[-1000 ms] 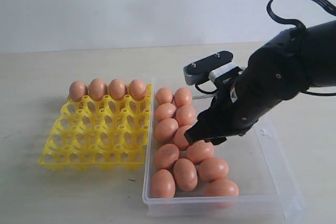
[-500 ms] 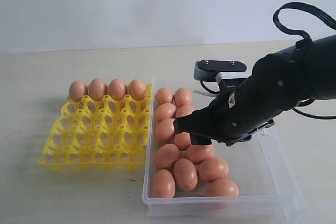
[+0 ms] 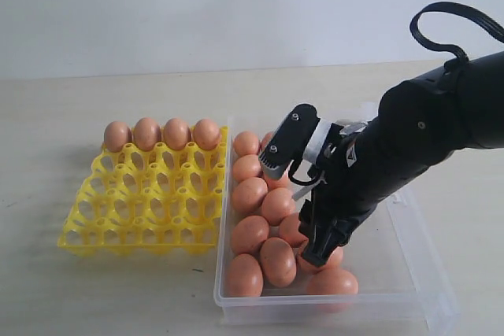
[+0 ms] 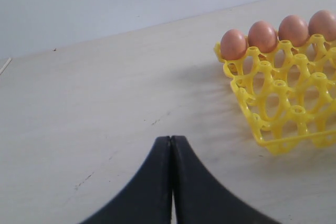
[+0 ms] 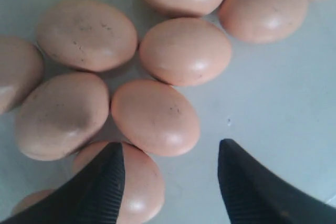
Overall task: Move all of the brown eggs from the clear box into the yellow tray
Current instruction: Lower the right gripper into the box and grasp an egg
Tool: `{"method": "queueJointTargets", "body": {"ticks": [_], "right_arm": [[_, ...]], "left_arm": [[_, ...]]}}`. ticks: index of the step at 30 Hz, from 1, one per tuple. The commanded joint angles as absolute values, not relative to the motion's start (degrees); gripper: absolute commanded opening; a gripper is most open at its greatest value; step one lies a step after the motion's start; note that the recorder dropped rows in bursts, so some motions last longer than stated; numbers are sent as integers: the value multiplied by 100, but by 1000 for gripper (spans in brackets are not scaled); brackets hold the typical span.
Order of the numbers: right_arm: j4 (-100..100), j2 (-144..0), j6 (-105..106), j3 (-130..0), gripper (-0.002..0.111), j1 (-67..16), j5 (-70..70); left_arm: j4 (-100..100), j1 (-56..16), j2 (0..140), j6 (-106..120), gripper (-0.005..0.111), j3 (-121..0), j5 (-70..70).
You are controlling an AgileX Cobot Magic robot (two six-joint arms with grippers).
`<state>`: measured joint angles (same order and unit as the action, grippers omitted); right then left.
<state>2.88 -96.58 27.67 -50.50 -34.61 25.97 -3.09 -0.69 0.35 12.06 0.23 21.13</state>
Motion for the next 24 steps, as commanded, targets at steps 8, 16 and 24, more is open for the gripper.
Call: {"method": "queueJointTargets", "body": {"ticks": [8,16,24], "right_arm": [[395,-9610,3766,-5197,63,-3465,2667],[396,-9852,3938,-5197,62,-3465,2387],[408,-10254,3893,-5436,62,-3465,2363]], "left_arm": [[-354,-59,0,1174,0,0,2065],[-354,-59,0,1174,0,0,2065],[-354,-59,0,1174,0,0,2065]]}}
